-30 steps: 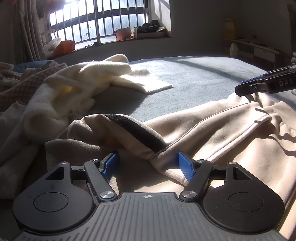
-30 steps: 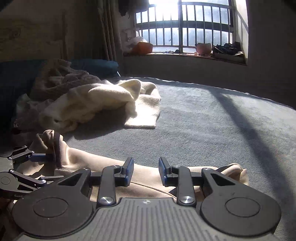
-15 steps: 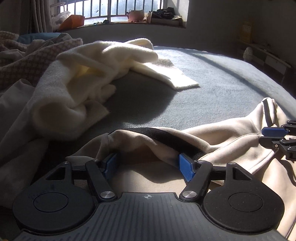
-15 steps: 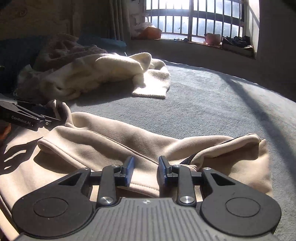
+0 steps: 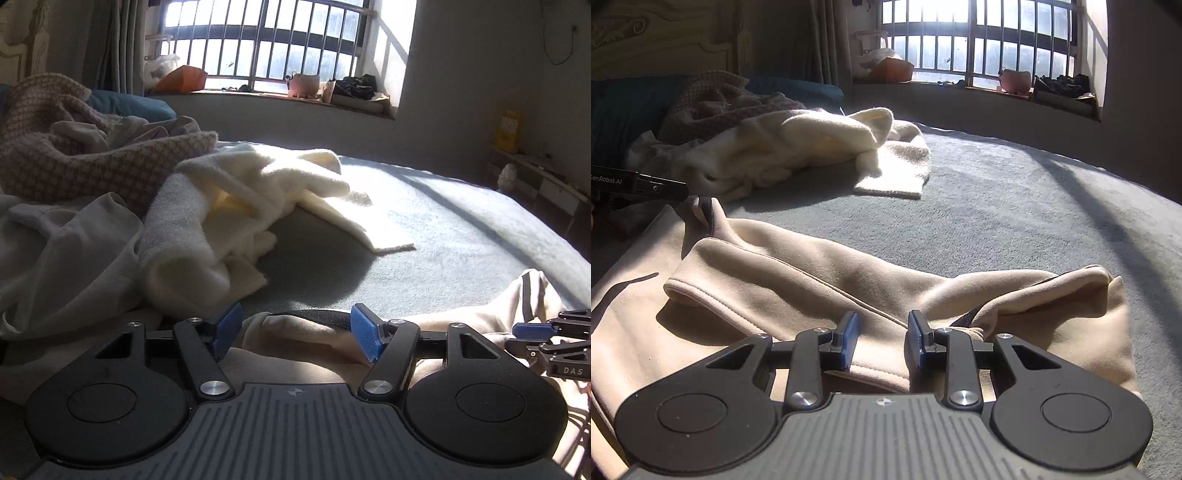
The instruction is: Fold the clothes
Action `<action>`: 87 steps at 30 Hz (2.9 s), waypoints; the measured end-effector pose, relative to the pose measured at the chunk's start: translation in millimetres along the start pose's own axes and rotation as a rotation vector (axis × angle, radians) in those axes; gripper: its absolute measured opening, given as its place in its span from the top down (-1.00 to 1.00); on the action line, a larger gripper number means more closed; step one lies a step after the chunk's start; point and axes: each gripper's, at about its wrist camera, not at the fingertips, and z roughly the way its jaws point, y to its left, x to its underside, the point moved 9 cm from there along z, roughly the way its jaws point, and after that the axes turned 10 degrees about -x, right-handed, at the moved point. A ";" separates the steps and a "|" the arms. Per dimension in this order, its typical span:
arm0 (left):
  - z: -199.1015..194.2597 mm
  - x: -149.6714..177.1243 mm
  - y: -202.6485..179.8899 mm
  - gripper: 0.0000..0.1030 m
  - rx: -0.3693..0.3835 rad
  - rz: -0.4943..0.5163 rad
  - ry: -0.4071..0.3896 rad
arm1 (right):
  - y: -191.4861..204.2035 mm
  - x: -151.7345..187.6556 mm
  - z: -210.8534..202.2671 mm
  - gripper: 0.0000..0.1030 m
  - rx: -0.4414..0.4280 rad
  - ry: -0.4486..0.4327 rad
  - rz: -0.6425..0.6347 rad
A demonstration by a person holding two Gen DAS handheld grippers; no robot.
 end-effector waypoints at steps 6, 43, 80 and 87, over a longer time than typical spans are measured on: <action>14.9 -0.9 -22.4 -0.31 -0.061 0.188 0.002 | 0.6 0.5 0.4 0.39 0.002 -0.006 -0.002; -204.0 133.5 -11.4 -0.43 -0.083 -0.005 0.389 | 44.1 44.6 -181.1 0.30 -0.072 0.109 0.436; -185.5 181.4 -84.5 -0.95 -0.270 0.071 0.553 | 40.1 120.1 -207.7 -1.00 0.192 0.324 0.107; -185.2 185.7 -84.2 -1.00 -0.301 0.104 0.545 | 11.0 122.5 -223.9 -1.00 0.292 0.230 0.096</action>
